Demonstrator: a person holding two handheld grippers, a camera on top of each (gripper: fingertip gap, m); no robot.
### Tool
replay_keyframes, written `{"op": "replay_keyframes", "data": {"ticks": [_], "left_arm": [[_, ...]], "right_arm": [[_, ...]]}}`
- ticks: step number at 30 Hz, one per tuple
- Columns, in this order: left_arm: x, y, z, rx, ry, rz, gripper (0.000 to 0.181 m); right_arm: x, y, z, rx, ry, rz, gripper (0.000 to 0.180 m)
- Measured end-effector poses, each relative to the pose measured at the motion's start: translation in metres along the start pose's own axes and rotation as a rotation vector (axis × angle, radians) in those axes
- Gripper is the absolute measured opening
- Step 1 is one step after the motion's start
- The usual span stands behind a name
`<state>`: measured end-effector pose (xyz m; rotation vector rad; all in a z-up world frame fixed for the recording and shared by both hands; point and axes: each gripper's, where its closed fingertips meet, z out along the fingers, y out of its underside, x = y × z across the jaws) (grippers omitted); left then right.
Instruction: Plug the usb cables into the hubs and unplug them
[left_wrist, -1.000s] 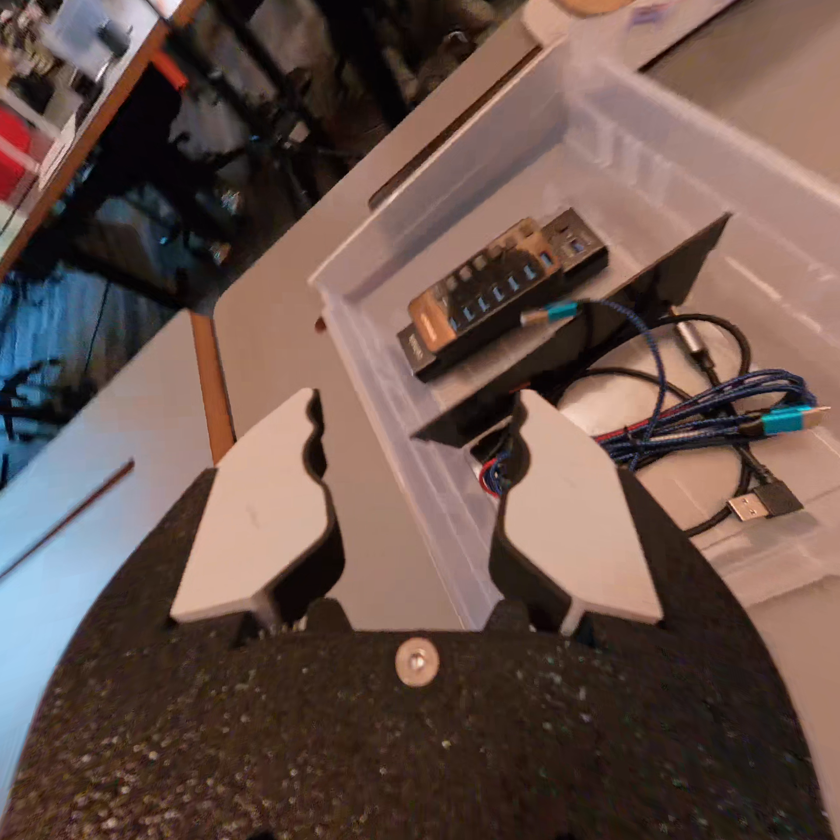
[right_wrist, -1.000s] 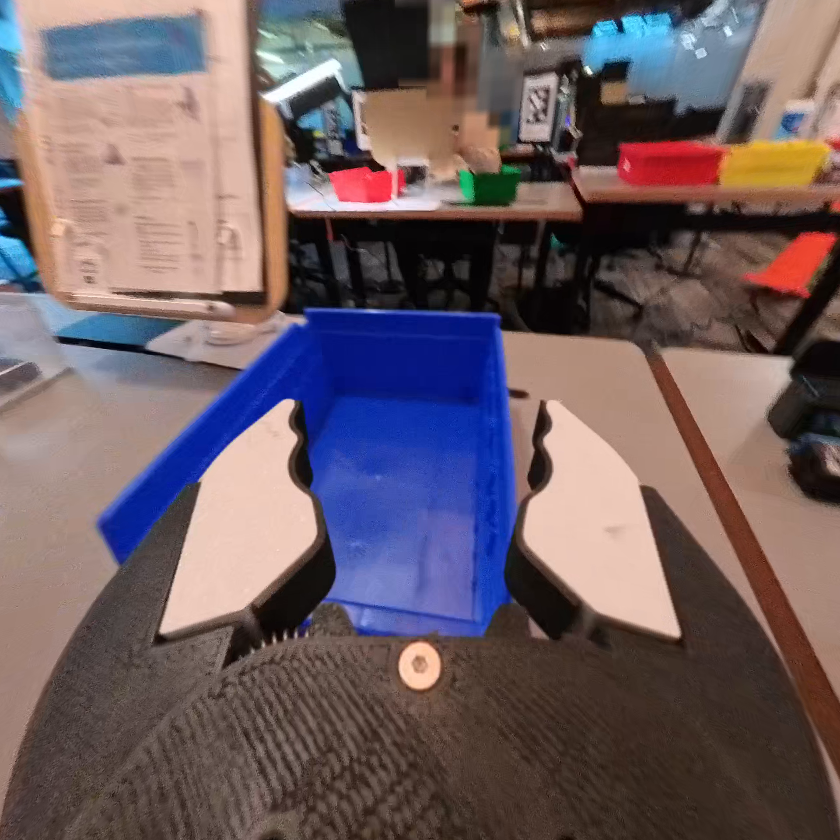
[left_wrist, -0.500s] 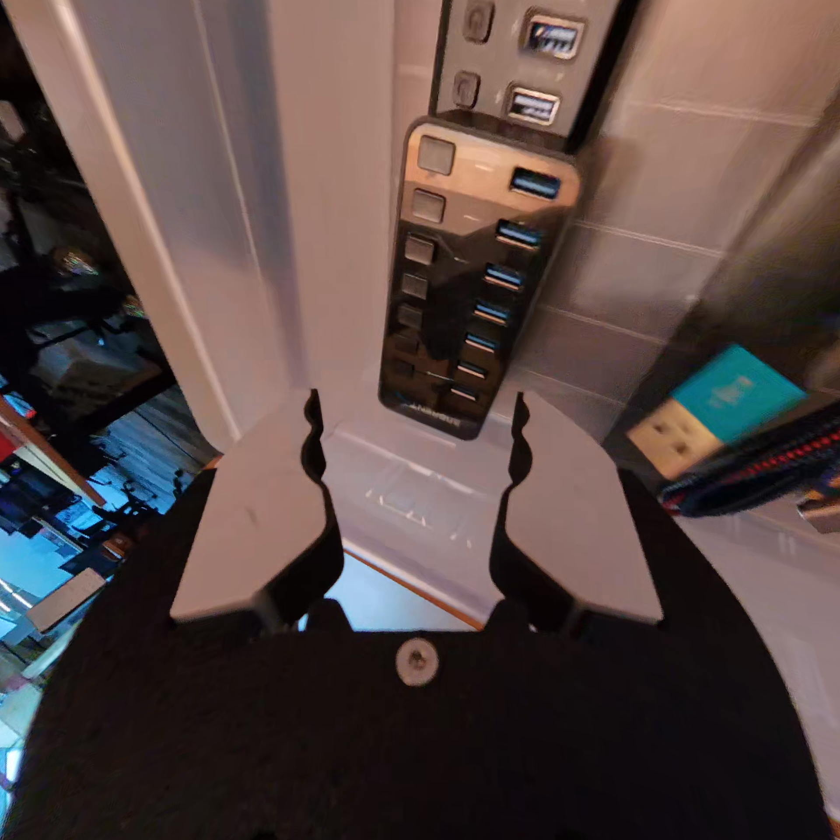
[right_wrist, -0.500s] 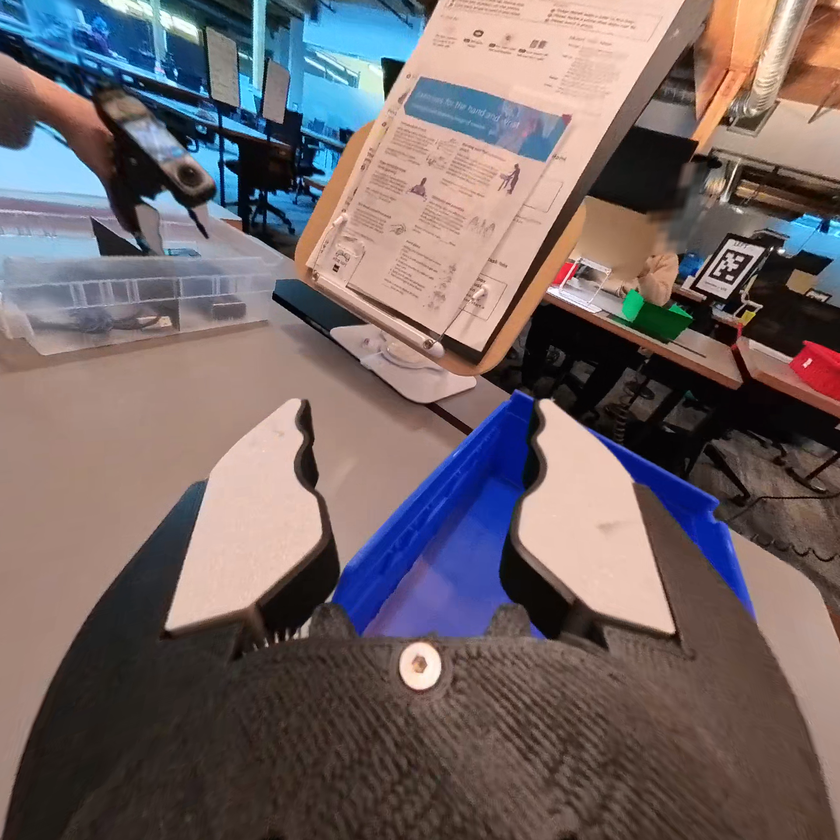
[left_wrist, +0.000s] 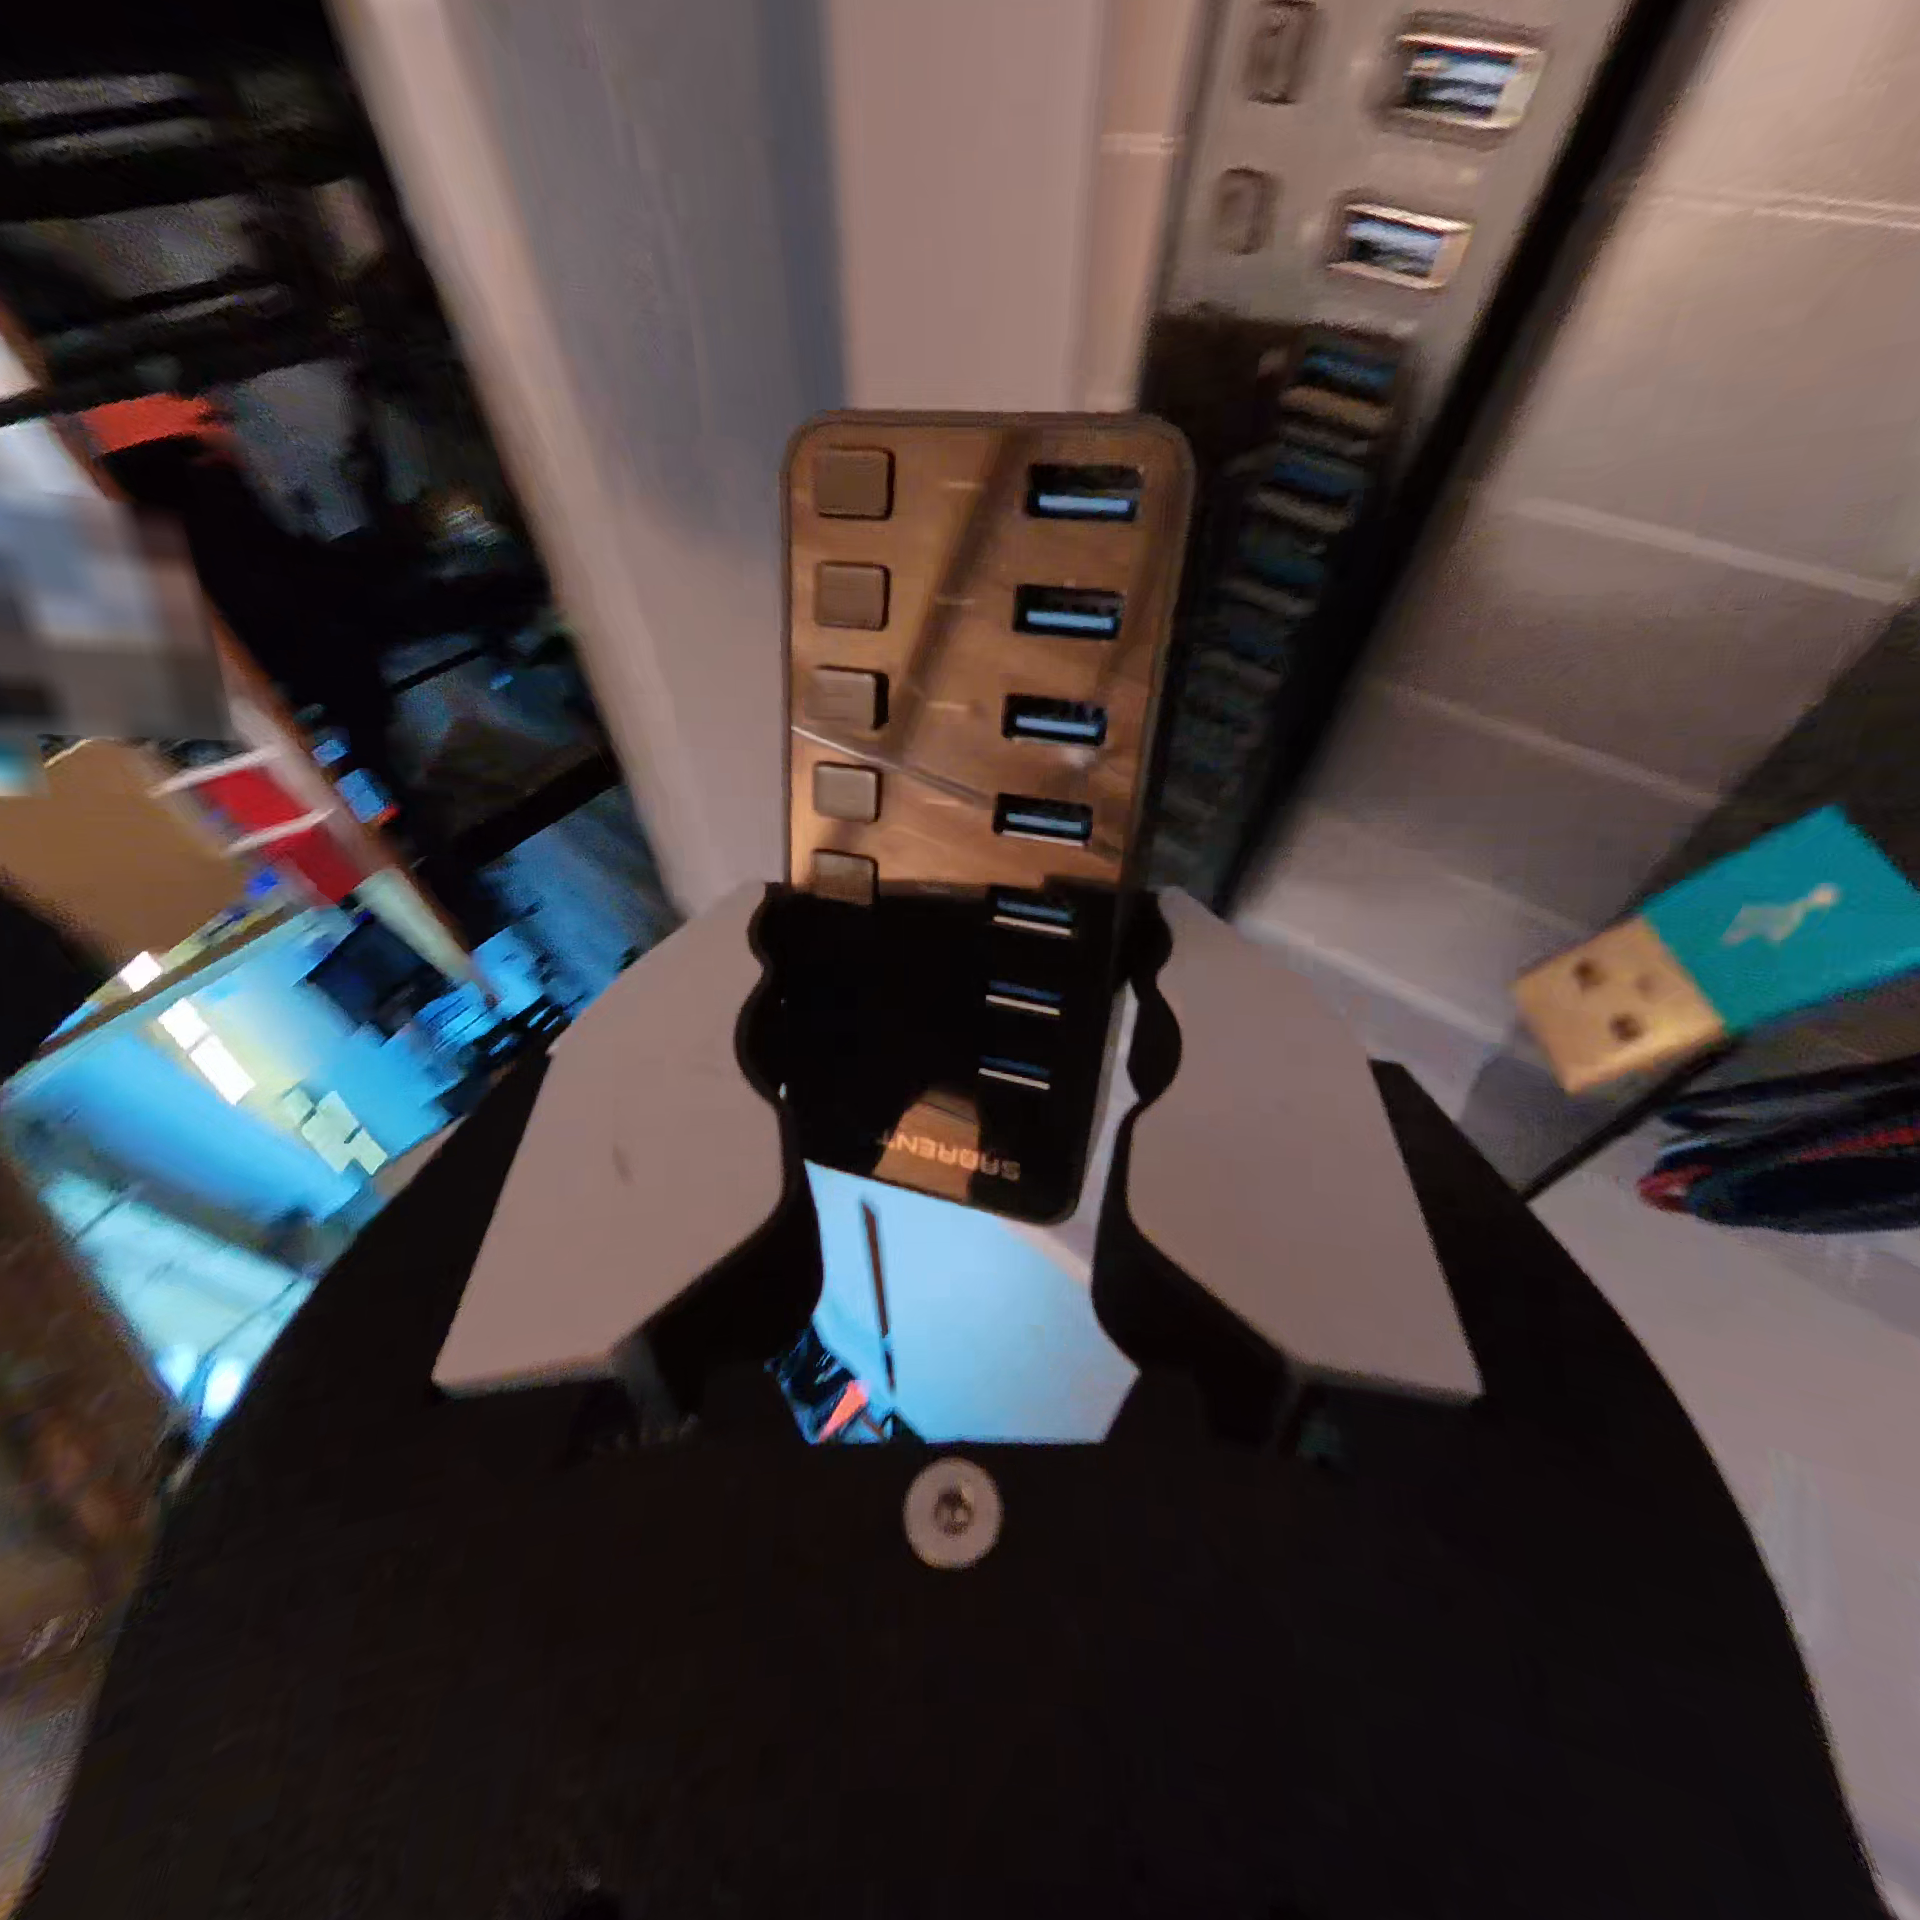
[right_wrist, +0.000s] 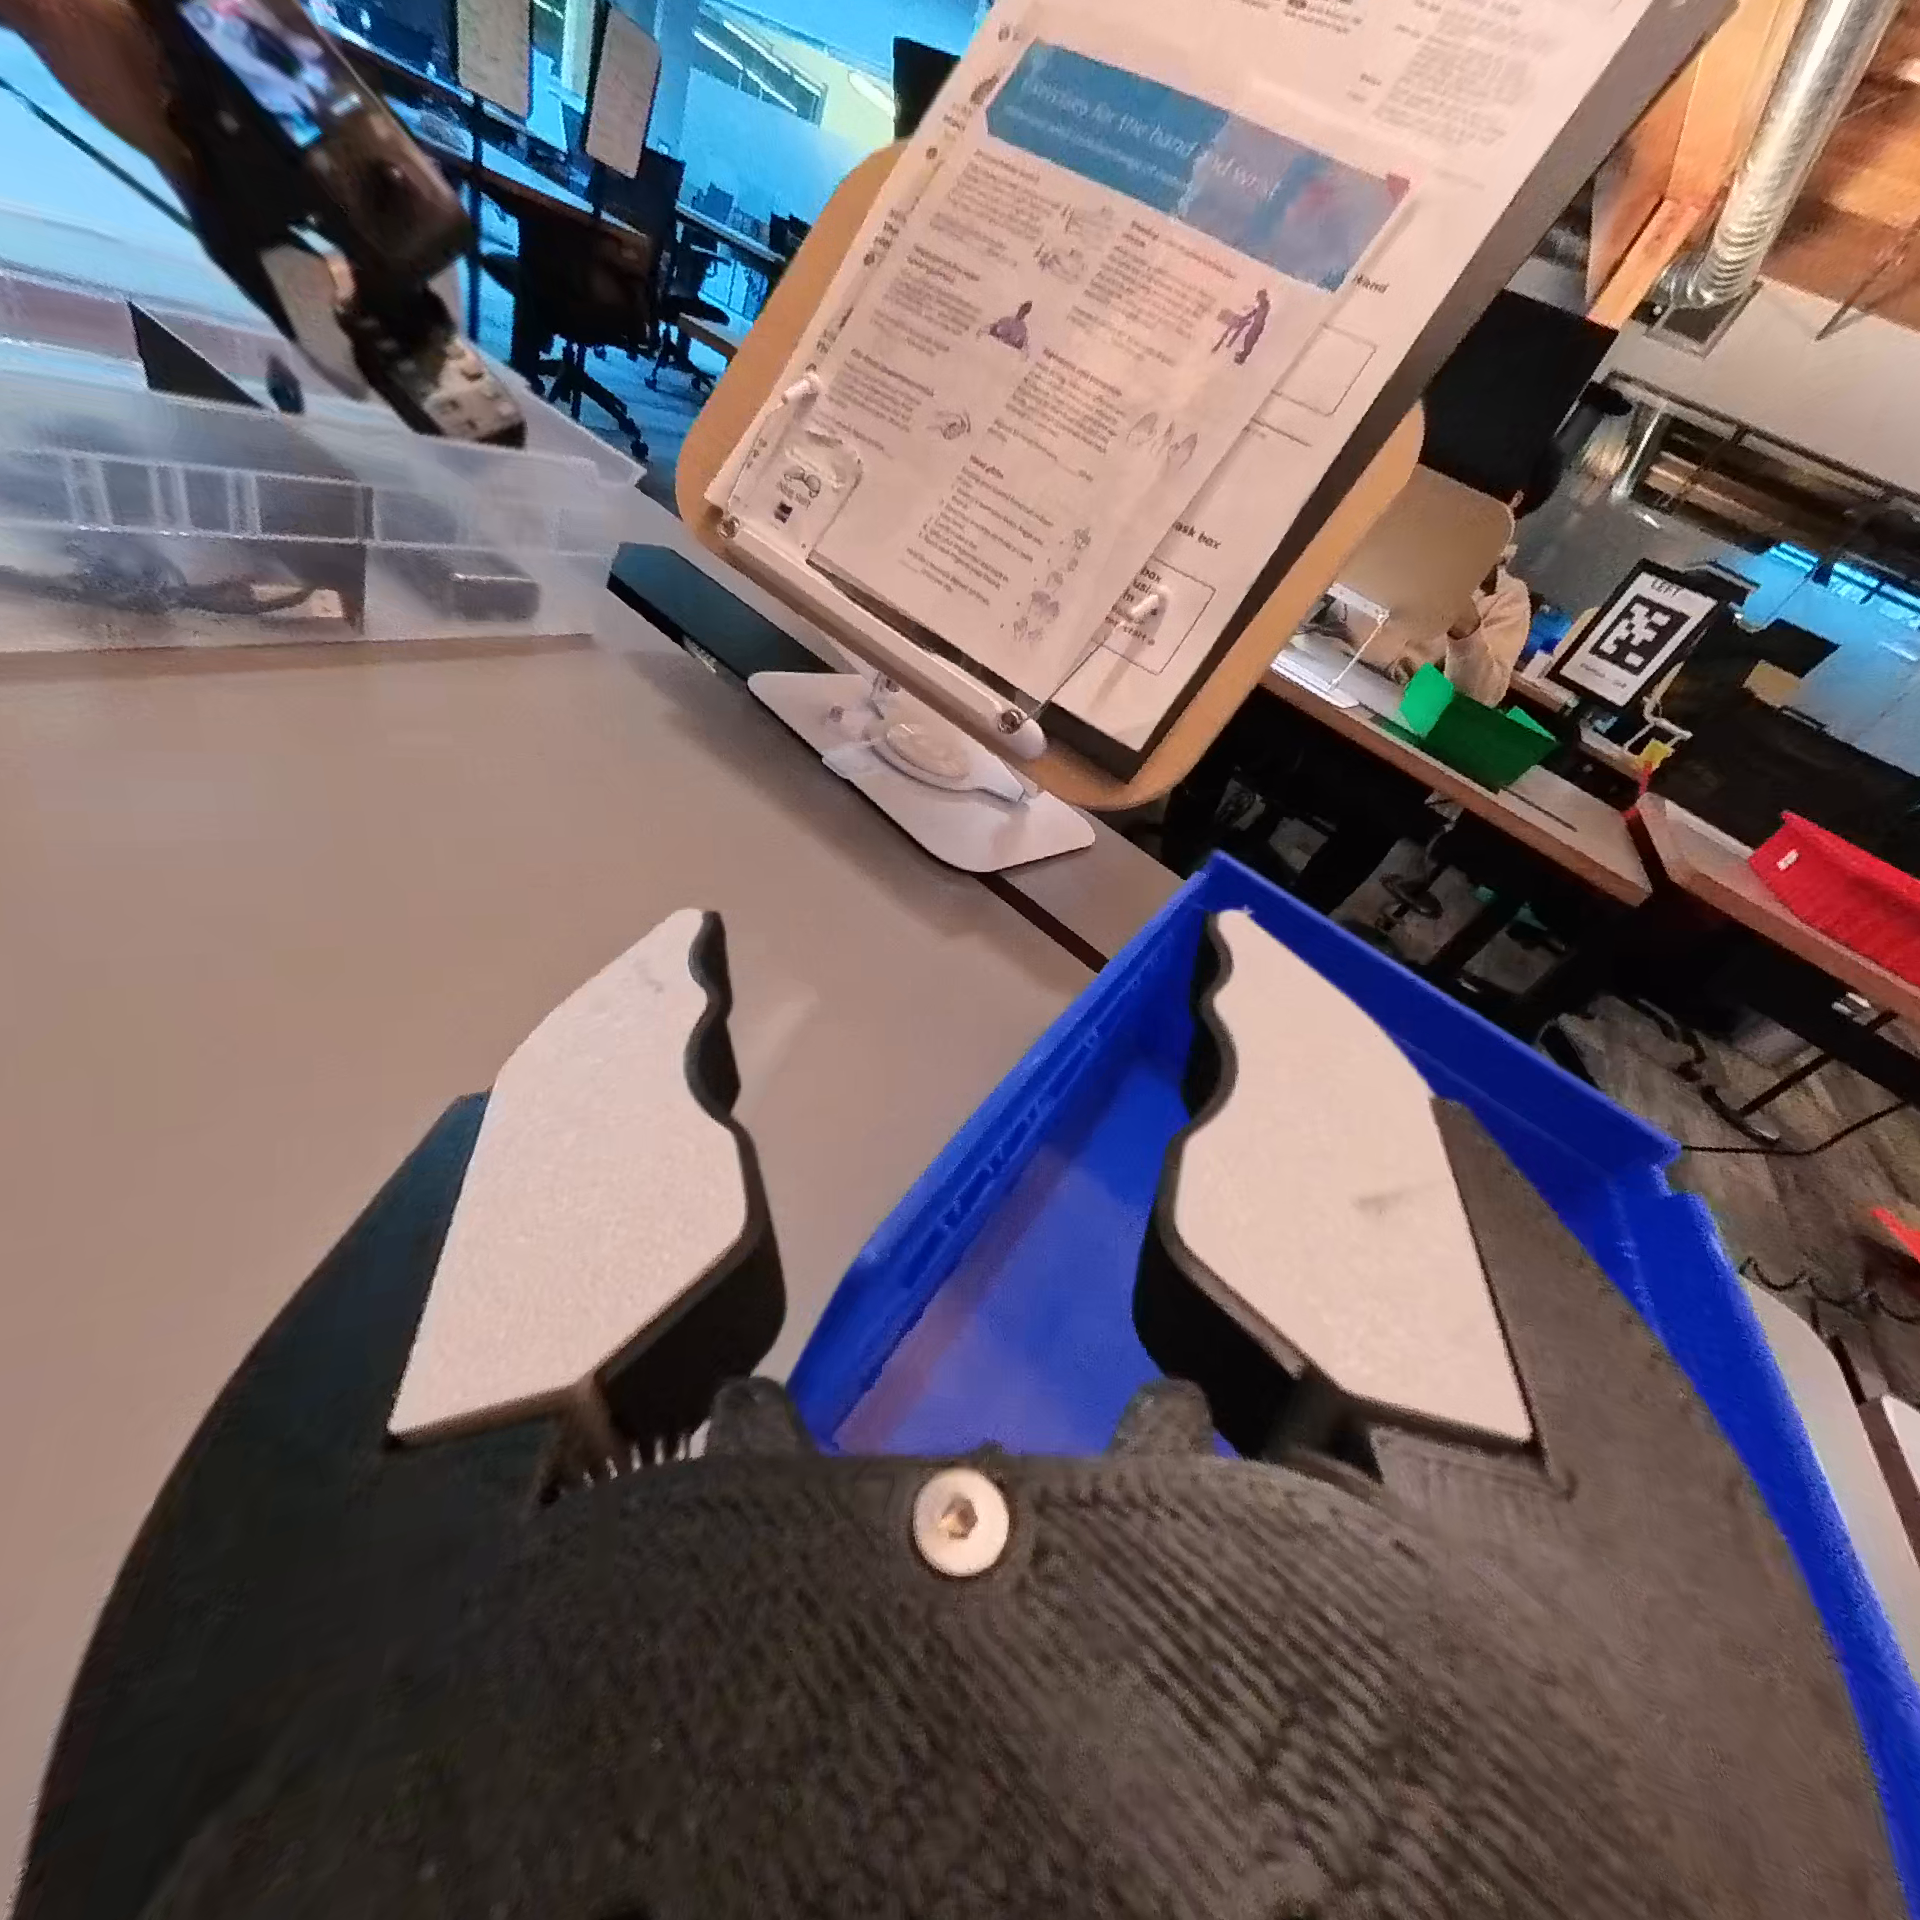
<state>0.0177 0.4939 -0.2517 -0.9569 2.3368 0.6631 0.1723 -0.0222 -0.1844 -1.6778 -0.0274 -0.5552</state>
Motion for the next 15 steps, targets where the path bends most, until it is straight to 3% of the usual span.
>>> {"op": "replay_keyframes", "data": {"ticks": [3, 7, 11, 15], "left_arm": [[-0.034, 0.002, -0.055, -0.022, -0.246, -0.064, 0.064], [-0.037, -0.045, -0.156, 0.150, -0.506, -0.132, 0.064], [0.019, -0.133, -0.244, 0.415, -0.697, -0.115, 0.064], [0.095, -0.214, -0.300, 0.625, -0.837, -0.074, 0.064]], "right_arm": [[-0.003, -0.015, -0.003, 0.050, -0.008, 0.048, 0.085], [-0.019, -0.031, -0.003, 0.091, -0.082, 0.205, 0.090], [-0.059, -0.048, 0.004, 0.123, -0.210, 0.350, 0.090], [-0.106, -0.064, 0.006, 0.144, -0.351, 0.384, 0.094]]}}
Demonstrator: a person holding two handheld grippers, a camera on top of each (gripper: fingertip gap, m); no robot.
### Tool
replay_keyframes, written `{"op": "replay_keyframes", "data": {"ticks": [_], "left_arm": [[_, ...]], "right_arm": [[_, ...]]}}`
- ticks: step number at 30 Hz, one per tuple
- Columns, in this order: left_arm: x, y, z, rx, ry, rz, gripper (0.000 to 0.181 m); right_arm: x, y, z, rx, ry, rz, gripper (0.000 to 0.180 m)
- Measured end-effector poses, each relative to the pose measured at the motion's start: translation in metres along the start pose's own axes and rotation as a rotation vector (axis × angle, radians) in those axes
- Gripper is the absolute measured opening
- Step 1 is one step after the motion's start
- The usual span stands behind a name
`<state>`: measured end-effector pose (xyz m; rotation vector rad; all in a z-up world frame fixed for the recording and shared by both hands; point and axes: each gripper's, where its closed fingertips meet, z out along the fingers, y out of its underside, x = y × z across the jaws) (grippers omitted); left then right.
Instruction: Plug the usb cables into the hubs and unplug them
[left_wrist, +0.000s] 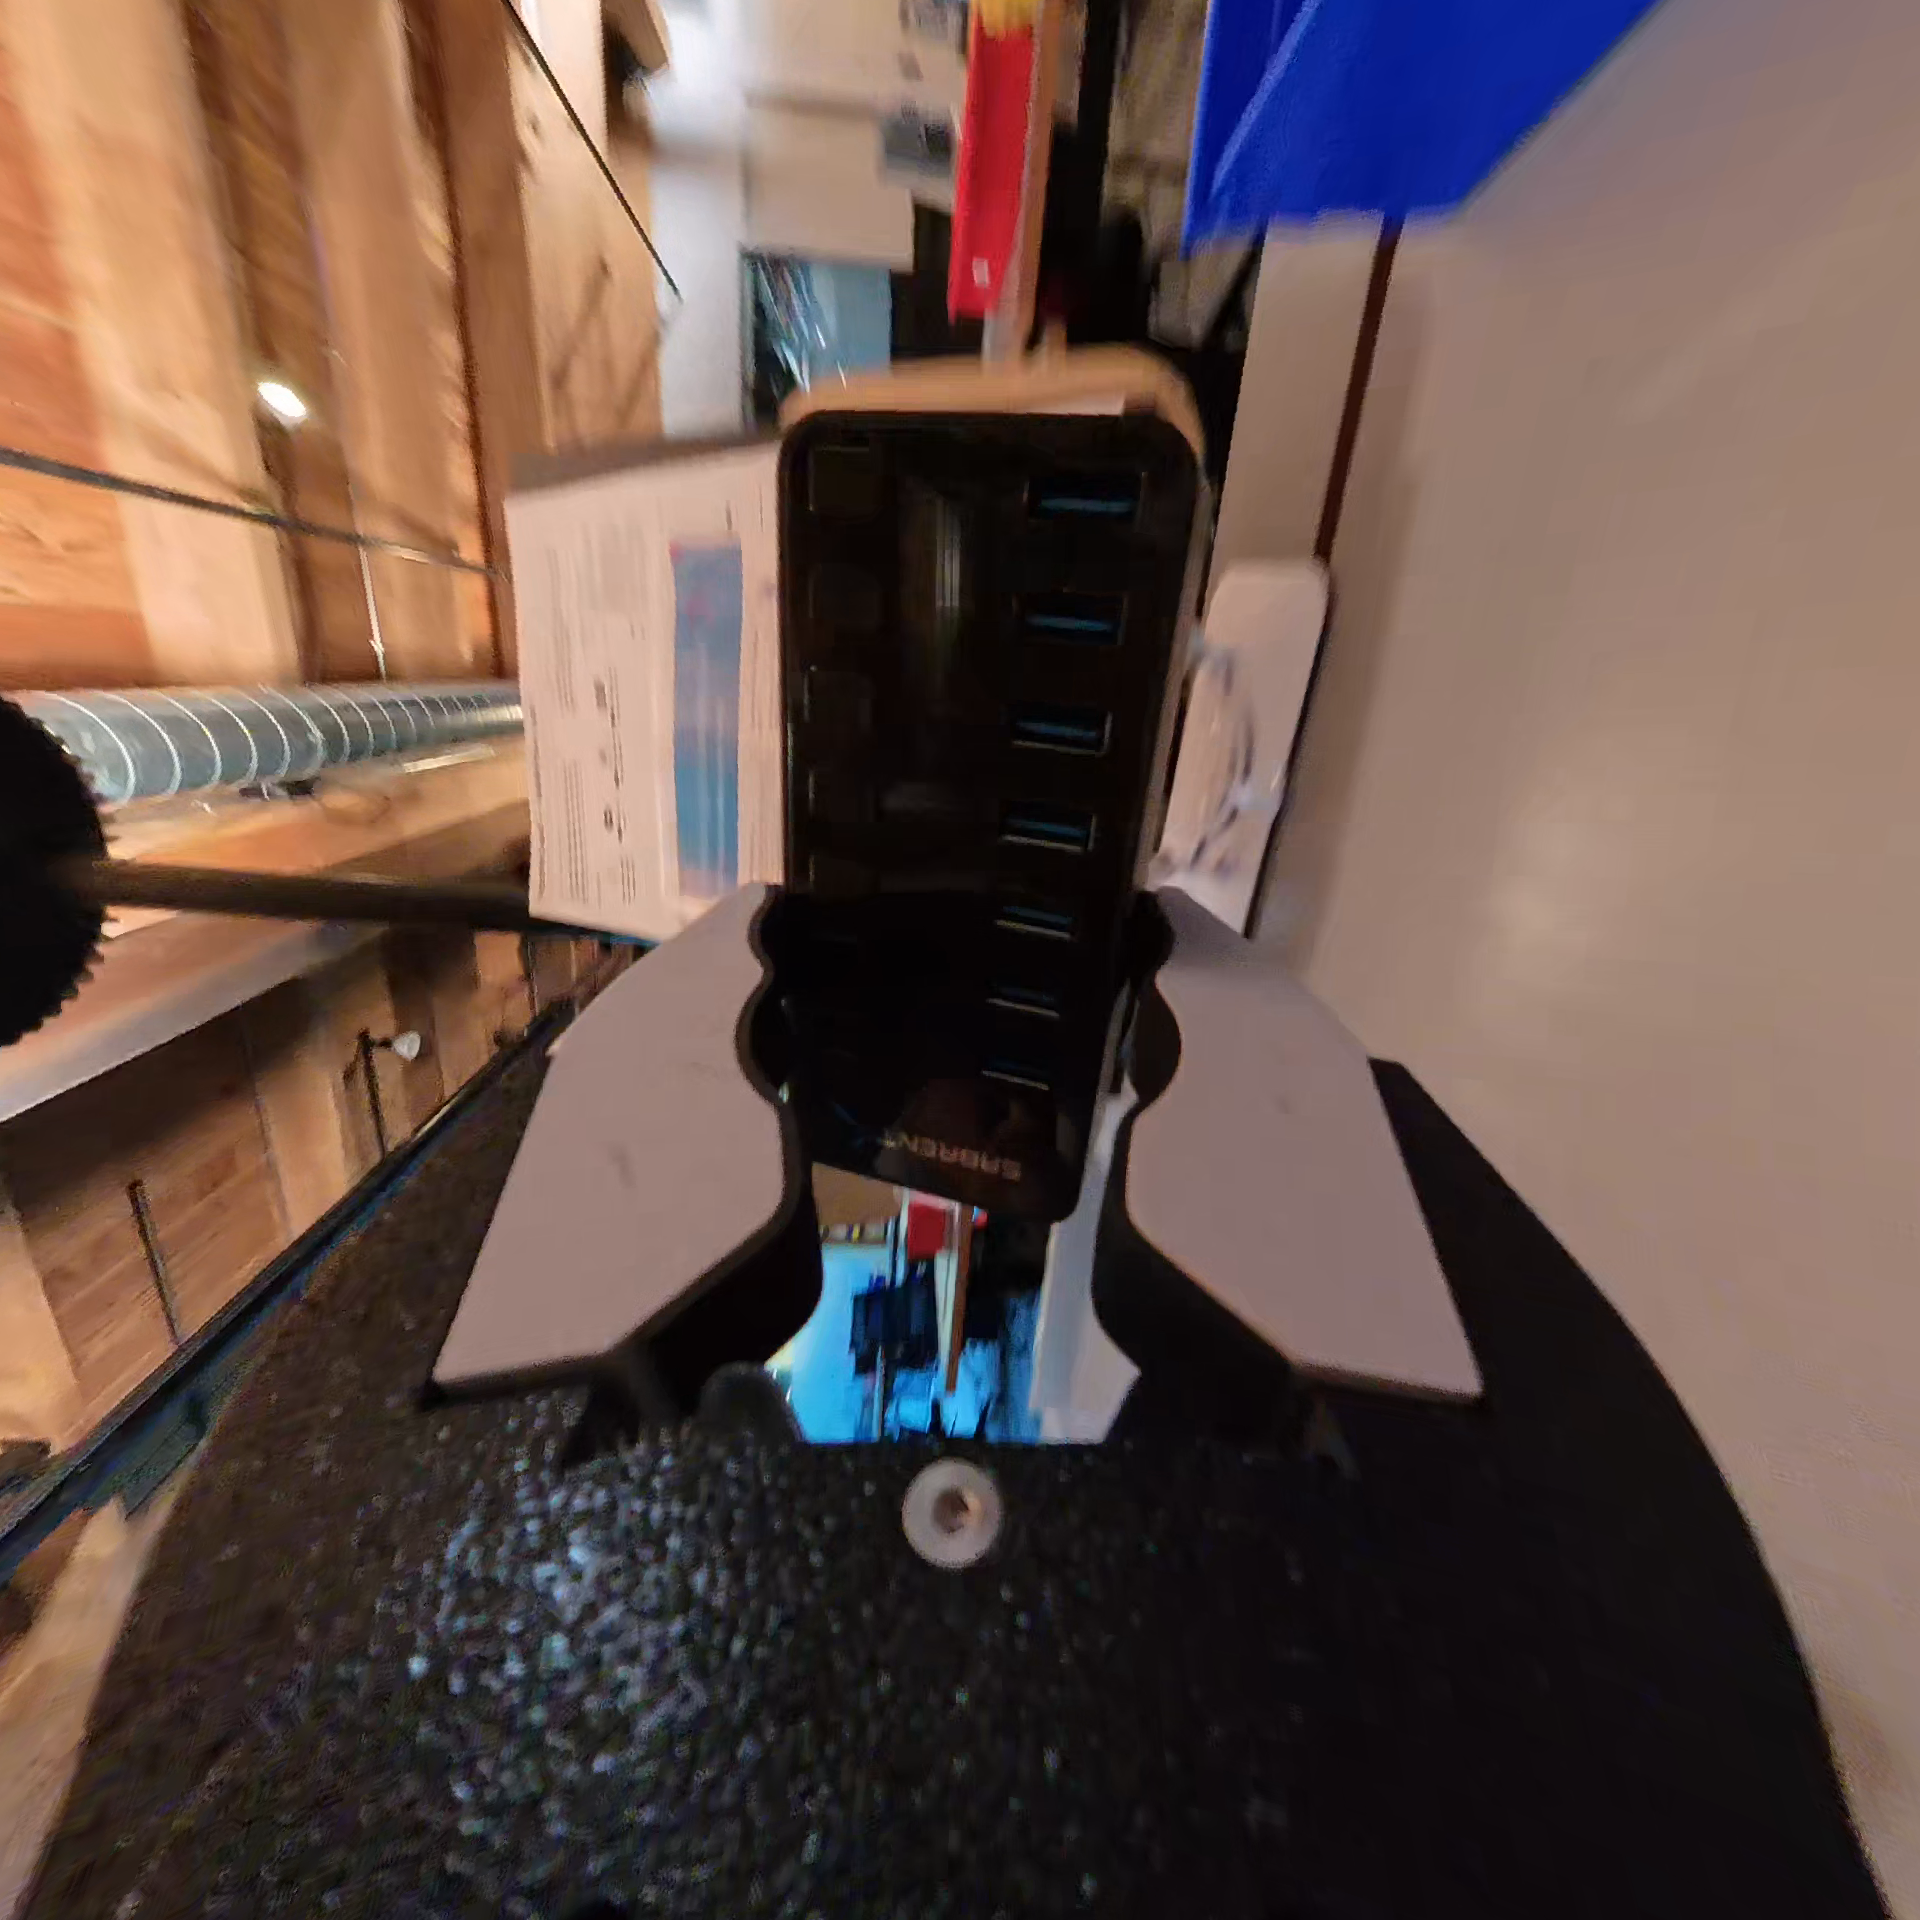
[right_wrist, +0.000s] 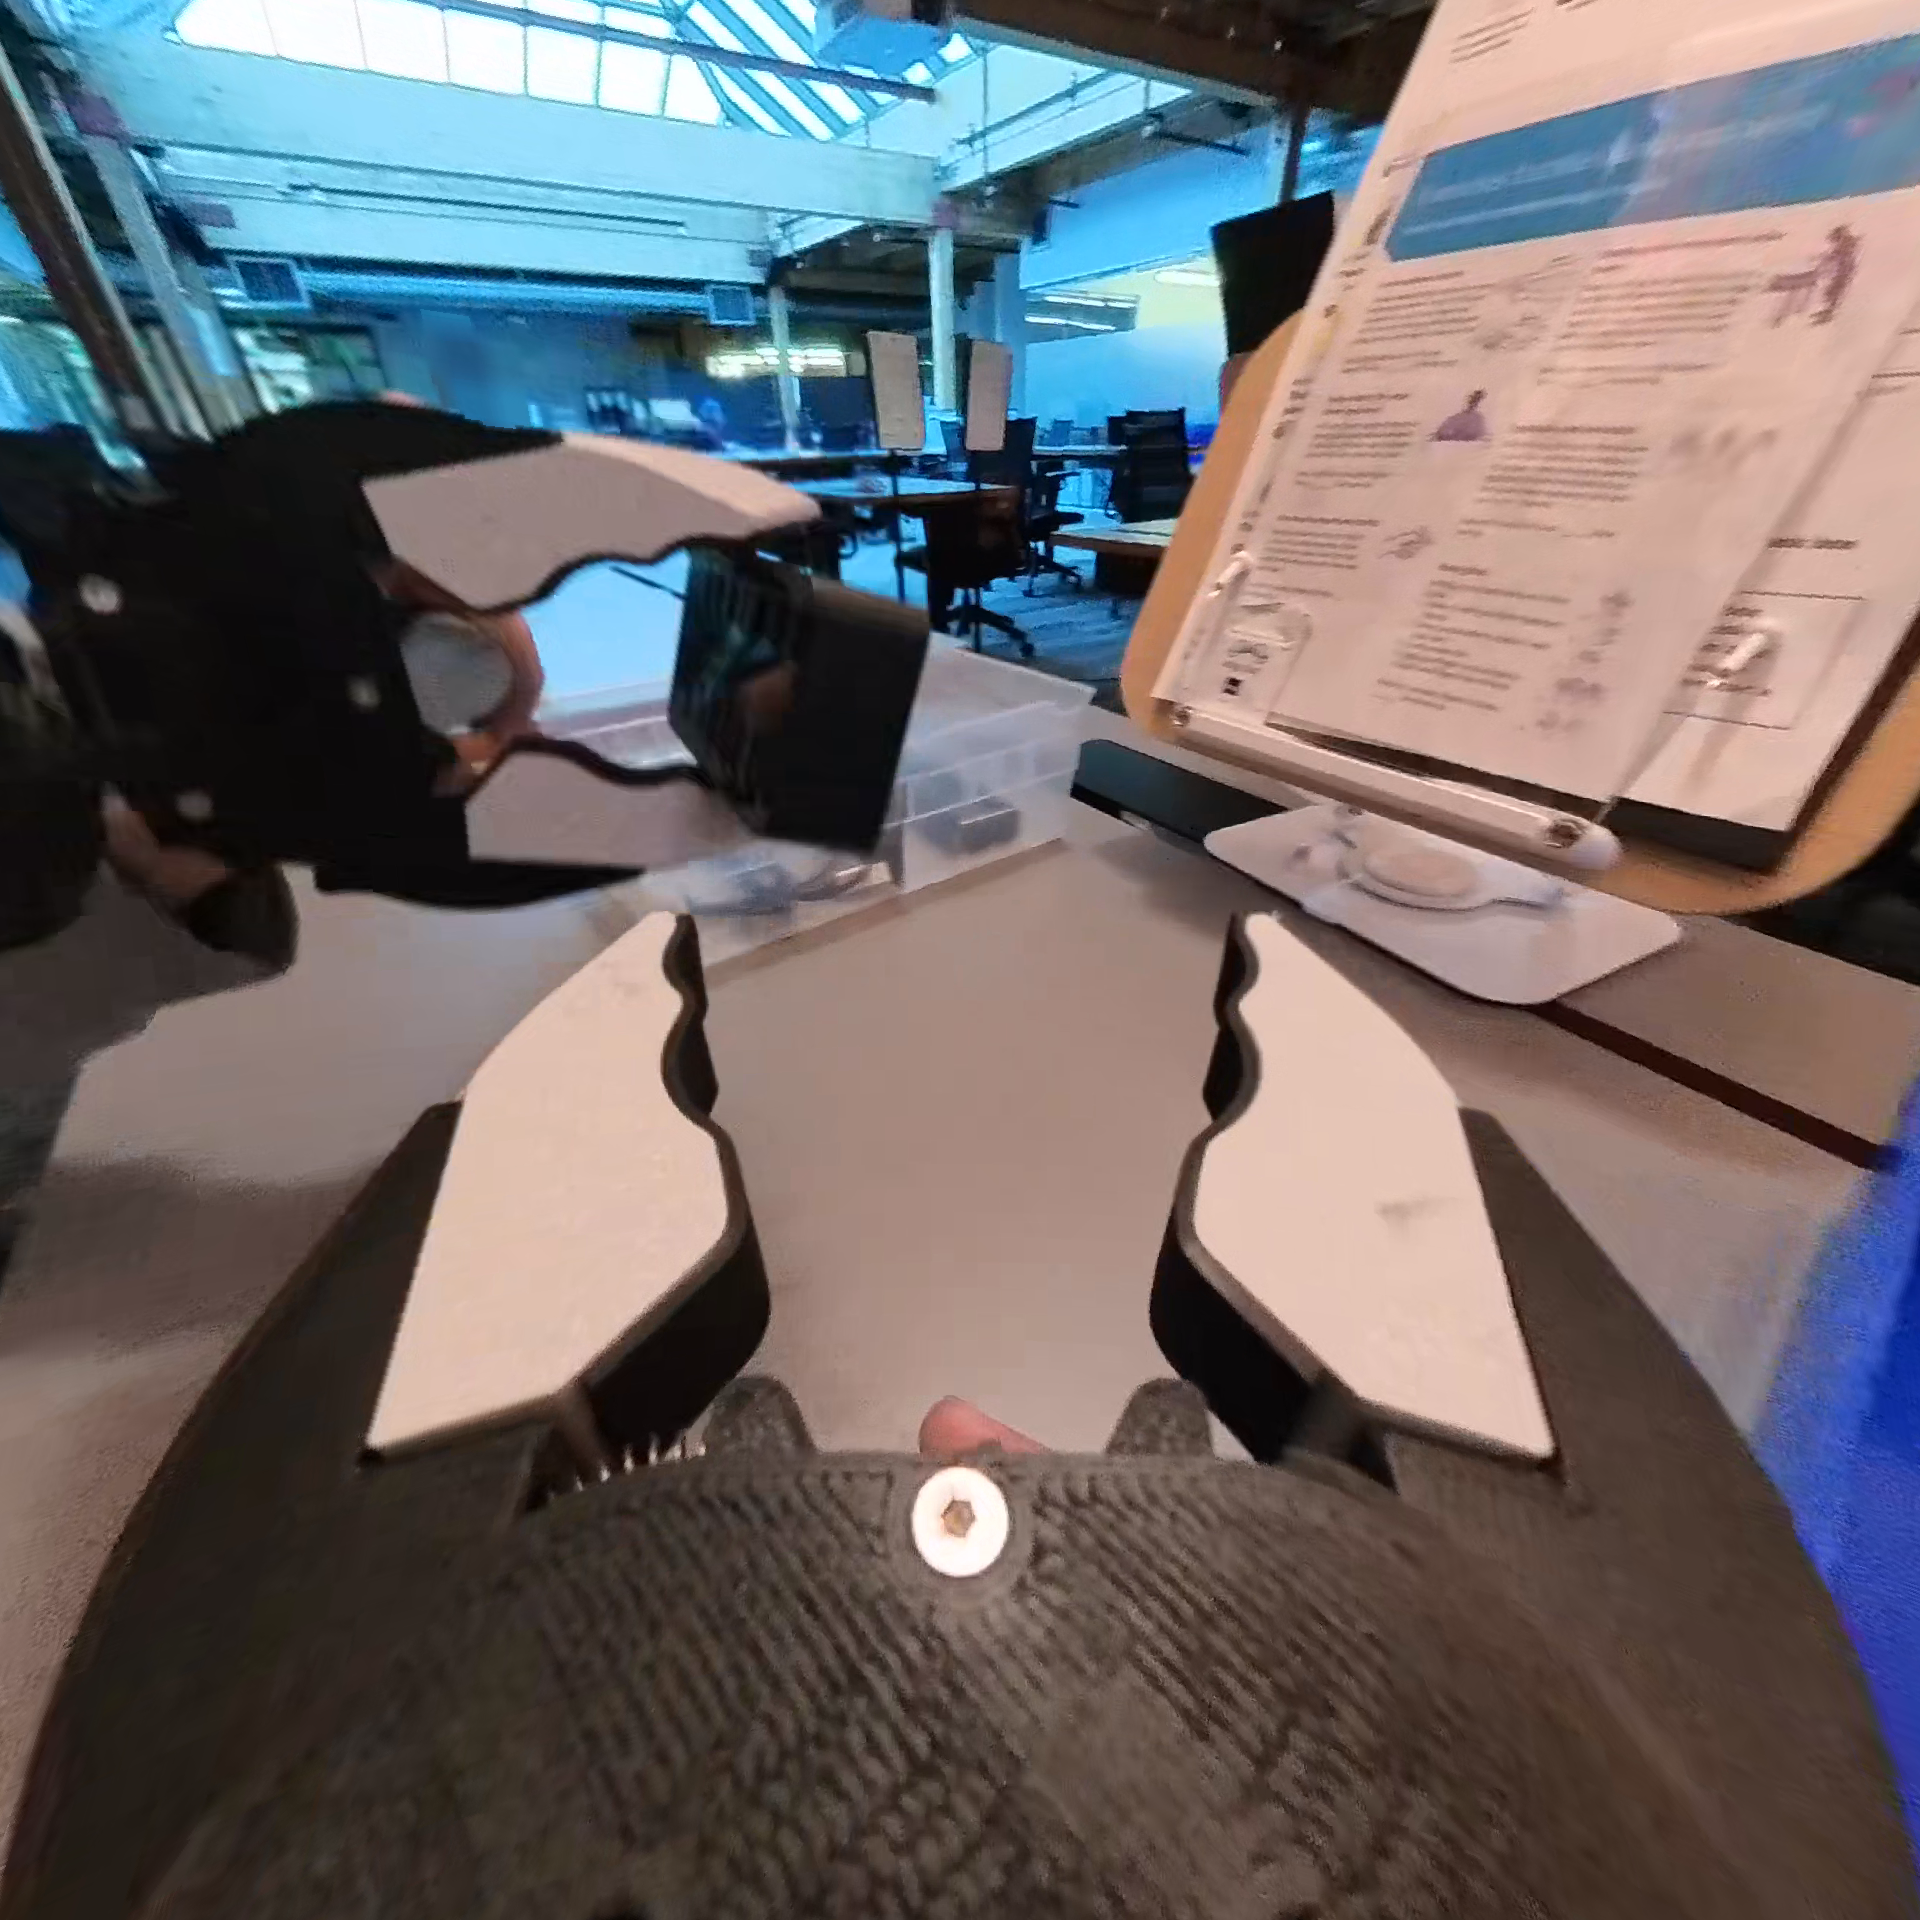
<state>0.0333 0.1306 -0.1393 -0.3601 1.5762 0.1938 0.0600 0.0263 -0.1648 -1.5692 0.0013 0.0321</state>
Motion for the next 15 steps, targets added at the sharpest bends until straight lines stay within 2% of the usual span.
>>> {"op": "replay_keyframes", "data": {"ticks": [3, 7, 11, 13, 15], "left_arm": [[0.026, -0.049, -0.022, 0.095, -0.031, -0.032, 0.063], [0.039, -0.067, -0.035, 0.108, -0.060, -0.064, 0.063], [0.045, -0.069, -0.038, 0.155, -0.032, -0.176, 0.060], [0.050, -0.073, -0.041, 0.207, 0.041, -0.333, 0.063], [0.051, -0.073, -0.044, 0.255, 0.148, -0.685, 0.076]], "right_arm": [[-0.022, 0.006, 0.003, -0.013, -0.070, 0.017, 0.082], [-0.051, 0.008, -0.007, -0.003, -0.193, -0.021, 0.033], [-0.053, 0.008, -0.010, -0.006, -0.209, -0.074, 0.028], [-0.052, 0.009, -0.013, -0.010, -0.183, -0.169, 0.028], [-0.047, 0.004, -0.018, 0.001, -0.131, -0.251, 0.028]]}}
